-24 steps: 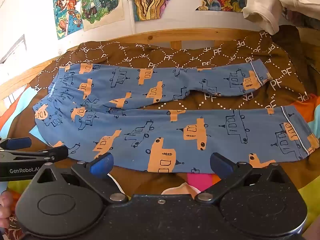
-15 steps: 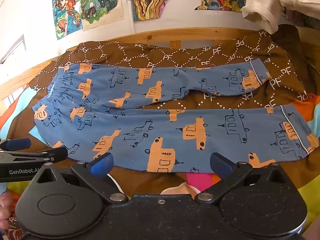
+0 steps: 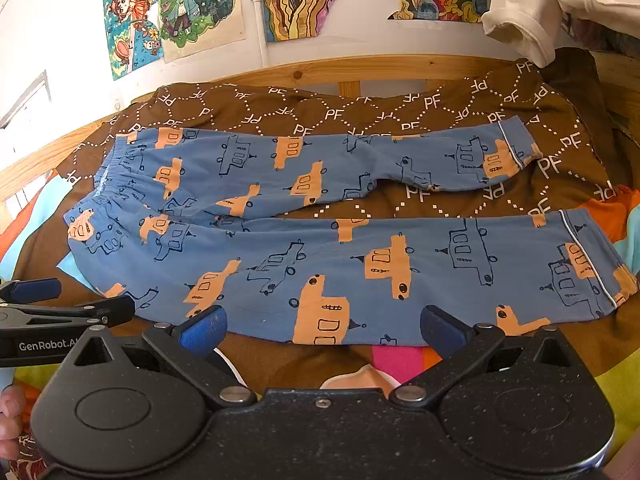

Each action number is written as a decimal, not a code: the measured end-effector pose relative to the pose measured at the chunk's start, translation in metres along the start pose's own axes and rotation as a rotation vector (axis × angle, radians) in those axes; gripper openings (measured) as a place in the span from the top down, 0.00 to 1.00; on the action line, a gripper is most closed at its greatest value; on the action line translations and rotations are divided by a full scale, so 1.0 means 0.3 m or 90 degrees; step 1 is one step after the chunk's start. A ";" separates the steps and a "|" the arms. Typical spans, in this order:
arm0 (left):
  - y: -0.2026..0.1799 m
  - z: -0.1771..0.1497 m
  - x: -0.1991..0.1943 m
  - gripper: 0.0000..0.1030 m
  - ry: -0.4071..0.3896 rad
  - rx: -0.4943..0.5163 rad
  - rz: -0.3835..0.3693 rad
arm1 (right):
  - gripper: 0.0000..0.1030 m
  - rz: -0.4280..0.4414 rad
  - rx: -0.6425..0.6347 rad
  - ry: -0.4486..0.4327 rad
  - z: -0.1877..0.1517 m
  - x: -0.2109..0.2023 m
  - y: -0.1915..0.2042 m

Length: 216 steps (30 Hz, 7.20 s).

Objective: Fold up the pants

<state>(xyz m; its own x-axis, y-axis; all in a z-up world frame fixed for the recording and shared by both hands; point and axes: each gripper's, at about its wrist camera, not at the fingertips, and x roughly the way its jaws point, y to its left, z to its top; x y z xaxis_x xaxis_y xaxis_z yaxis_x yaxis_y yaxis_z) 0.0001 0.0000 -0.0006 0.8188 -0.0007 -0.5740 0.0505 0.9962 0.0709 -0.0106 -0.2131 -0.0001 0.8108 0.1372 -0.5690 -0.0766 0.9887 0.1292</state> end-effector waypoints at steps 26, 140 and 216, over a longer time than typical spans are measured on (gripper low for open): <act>-0.002 0.001 0.001 0.00 0.002 0.003 0.001 | 0.01 0.000 0.000 0.000 -0.002 0.000 0.001; 0.270 0.883 0.982 0.99 0.224 0.216 -0.096 | 0.96 0.394 -0.271 0.289 0.872 1.210 -0.263; 0.342 0.850 0.756 0.97 0.095 0.327 -0.057 | 1.00 0.329 -0.405 0.137 0.881 1.099 -0.045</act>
<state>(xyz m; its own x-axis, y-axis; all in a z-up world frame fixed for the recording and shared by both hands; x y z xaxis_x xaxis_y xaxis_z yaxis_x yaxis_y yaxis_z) 0.3368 0.0797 0.0845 0.7104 -0.0349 -0.7030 0.4205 0.8220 0.3841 0.4109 -0.1973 0.0252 0.4606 0.5267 -0.7145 -0.7715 0.6356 -0.0289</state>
